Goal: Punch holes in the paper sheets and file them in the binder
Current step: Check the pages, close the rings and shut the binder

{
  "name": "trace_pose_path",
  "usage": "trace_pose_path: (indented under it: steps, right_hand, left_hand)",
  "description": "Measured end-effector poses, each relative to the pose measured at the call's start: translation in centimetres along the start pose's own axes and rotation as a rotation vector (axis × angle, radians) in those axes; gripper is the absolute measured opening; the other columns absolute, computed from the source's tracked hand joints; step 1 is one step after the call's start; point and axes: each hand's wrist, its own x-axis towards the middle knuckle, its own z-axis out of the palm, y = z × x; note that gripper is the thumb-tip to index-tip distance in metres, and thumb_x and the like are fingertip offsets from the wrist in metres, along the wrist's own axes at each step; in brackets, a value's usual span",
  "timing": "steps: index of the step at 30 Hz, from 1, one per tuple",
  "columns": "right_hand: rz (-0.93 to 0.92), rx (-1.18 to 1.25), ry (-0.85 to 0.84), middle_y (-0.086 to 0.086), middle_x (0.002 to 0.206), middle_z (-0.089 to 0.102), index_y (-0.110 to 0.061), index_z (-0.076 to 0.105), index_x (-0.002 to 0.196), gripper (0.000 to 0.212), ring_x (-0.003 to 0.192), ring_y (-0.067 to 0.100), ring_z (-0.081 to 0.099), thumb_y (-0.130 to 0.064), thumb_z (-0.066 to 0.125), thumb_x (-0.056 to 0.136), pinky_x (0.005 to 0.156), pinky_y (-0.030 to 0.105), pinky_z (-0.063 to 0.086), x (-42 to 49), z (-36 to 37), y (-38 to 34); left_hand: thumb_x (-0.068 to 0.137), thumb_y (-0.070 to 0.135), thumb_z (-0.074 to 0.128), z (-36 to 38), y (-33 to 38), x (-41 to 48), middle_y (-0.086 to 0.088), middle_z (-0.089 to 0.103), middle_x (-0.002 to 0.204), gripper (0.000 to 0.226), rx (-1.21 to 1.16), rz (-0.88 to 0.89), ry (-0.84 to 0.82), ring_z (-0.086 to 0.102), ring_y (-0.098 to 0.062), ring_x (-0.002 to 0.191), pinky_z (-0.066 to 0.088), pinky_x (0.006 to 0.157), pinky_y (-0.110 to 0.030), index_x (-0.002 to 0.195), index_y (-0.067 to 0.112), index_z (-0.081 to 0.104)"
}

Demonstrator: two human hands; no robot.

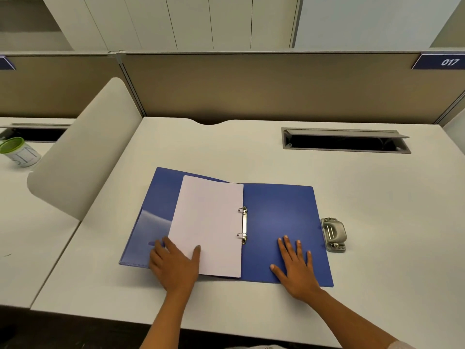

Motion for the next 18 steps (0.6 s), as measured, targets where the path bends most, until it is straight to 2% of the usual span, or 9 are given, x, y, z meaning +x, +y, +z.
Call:
trace_pose_path:
  steps: [3, 7, 10, 12, 18]
  right_hand:
    - [-0.003, -0.001, -0.006, -0.004, 0.157, -0.021, -0.028, -0.025, 0.141, 0.104, 0.139, 0.020, -0.028, -0.086, -0.025, 0.055, 0.112, 0.044, -0.016, 0.1, 0.2, 0.2]
    - [-0.007, -0.004, -0.014, -0.004, 0.157, -0.021, -0.028, -0.024, 0.142, 0.104, 0.140, 0.021, -0.026, -0.086, -0.024, 0.056, 0.112, 0.045, -0.016, 0.2, 0.4, 0.3]
    - [-0.015, 0.004, -0.011, -0.005, 0.156, -0.021, -0.028, -0.022, 0.142, 0.103, 0.141, 0.021, -0.025, -0.087, -0.021, 0.058, 0.112, 0.044, -0.017, 0.3, 0.5, 0.3]
    - [-0.018, -0.002, -0.009, -0.006, 0.153, -0.025, -0.028, -0.023, 0.142, 0.103, 0.141, 0.021, -0.026, -0.087, -0.022, 0.057, 0.112, 0.043, -0.017, 0.2, 0.5, 0.4]
    - [-0.025, -0.034, -0.014, -0.008, 0.150, -0.031, -0.031, -0.027, 0.141, 0.099, 0.142, 0.020, -0.026, -0.085, -0.025, 0.058, 0.113, 0.043, -0.017, 0.2, 0.7, 0.6]
  left_hand:
    - [0.073, 0.069, 0.058, 1.2, 0.3, -1.6, -0.024, 0.017, 0.155, 0.113, -0.016, -0.061, -0.079, 0.018, -0.041, 0.141, 0.018, 0.113, -0.055, 0.148, -0.003, 0.014]
    - [0.078, 0.069, 0.053, 1.6, 0.4, -2.0, -0.021, 0.005, 0.158, 0.113, -0.043, -0.094, -0.118, 0.007, -0.039, 0.145, 0.012, 0.116, -0.052, 0.149, -0.001, 0.000]
    - [0.076, 0.070, 0.053, 1.7, 0.1, -1.5, -0.019, 0.006, 0.158, 0.114, -0.073, -0.108, -0.146, 0.009, -0.039, 0.145, 0.016, 0.116, -0.051, 0.149, 0.000, 0.000]
    - [0.074, 0.071, 0.055, 1.9, -0.2, -1.1, -0.018, 0.010, 0.158, 0.115, -0.089, -0.118, -0.164, 0.014, -0.039, 0.143, 0.024, 0.113, -0.050, 0.149, 0.001, 0.003]
    - [0.062, 0.074, 0.066, 1.3, -0.4, 0.0, -0.018, 0.028, 0.148, 0.117, -0.083, -0.171, -0.189, 0.034, -0.043, 0.125, 0.040, 0.099, -0.050, 0.144, 0.003, 0.022]
